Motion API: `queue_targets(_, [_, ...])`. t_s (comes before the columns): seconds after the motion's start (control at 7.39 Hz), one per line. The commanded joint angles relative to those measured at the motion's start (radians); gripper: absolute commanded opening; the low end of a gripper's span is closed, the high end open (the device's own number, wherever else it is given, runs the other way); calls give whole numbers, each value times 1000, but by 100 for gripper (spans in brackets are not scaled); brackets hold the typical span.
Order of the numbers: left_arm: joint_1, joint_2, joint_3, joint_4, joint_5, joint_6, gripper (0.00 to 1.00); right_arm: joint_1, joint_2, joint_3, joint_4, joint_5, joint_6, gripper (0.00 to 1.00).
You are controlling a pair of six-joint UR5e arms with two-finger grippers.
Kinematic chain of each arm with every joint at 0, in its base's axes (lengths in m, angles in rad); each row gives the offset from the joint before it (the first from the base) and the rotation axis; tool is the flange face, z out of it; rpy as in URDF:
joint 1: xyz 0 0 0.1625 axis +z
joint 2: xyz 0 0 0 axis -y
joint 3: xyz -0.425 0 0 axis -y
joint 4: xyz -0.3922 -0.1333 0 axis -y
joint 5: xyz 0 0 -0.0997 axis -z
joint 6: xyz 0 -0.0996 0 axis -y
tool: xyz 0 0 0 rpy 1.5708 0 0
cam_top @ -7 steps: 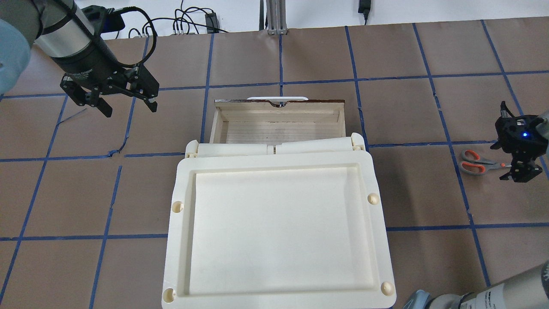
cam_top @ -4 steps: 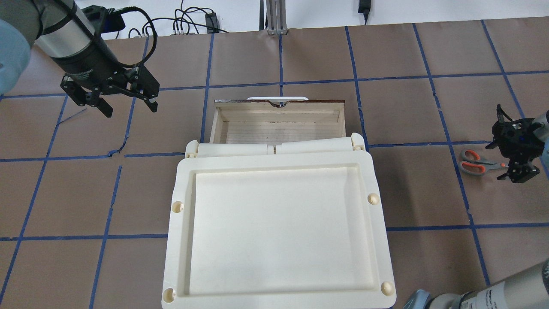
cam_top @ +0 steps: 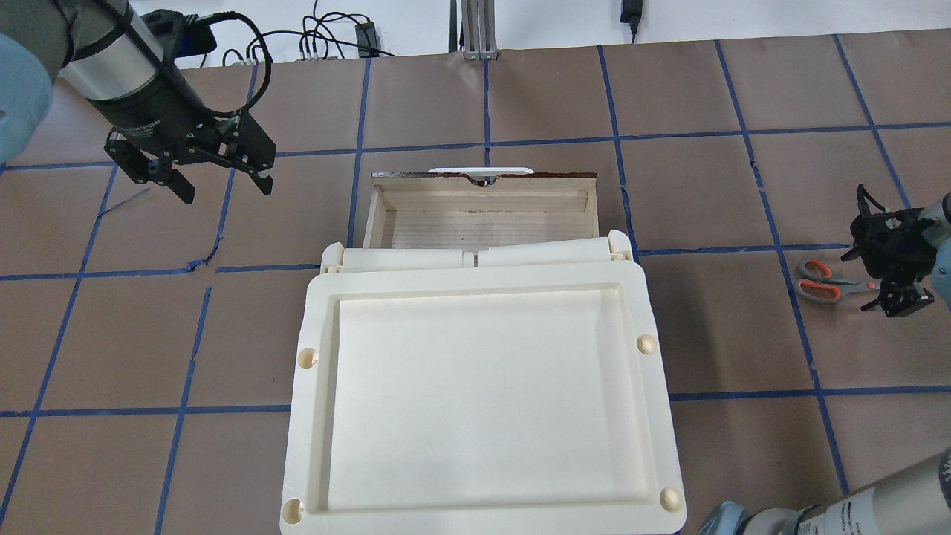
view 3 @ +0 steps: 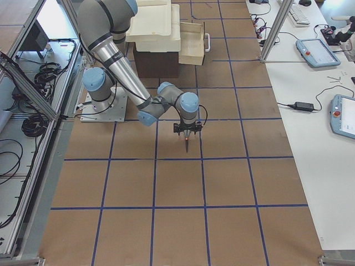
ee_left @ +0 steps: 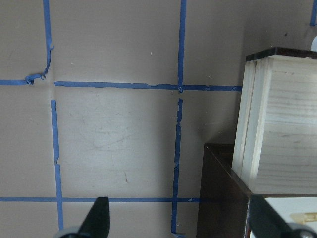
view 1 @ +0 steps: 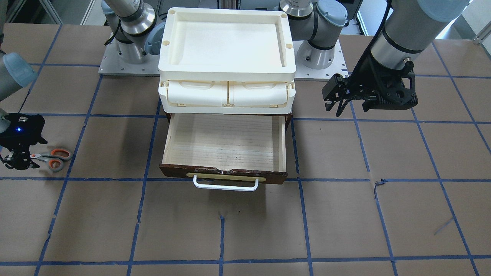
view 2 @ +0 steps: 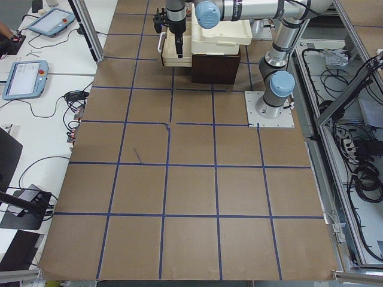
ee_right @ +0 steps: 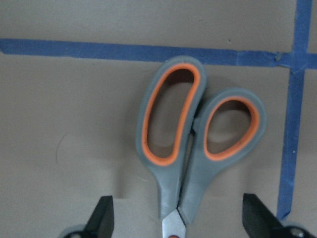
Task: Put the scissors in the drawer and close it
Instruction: 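Close the right gripper on the scissors handles and lift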
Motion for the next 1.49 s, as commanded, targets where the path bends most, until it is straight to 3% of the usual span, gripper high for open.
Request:
queue_targets(0.0, [2,0,1,1,0,0,100,0,1,3,-2,-27,0,81])
queue_targets(0.27, [0,2,3,1,-2,0,100,0,1,4,-2,-27,0,56])
queue_targets(0.54, [0,2,3,2,0,0,100,5,4,4,-4,-22,3,56])
queue_targets(0.68, [0,2,3,2,0,0,100,6,3,4,-5,-20,1,49])
queue_targets(0.95, [0,2,2,2,-2,0,100,9,0,1,-5,-25,3,14])
queue_targets(1.35, [0,5,2,1,-2,0,100,22,-41,-26,1,-24,64,3])
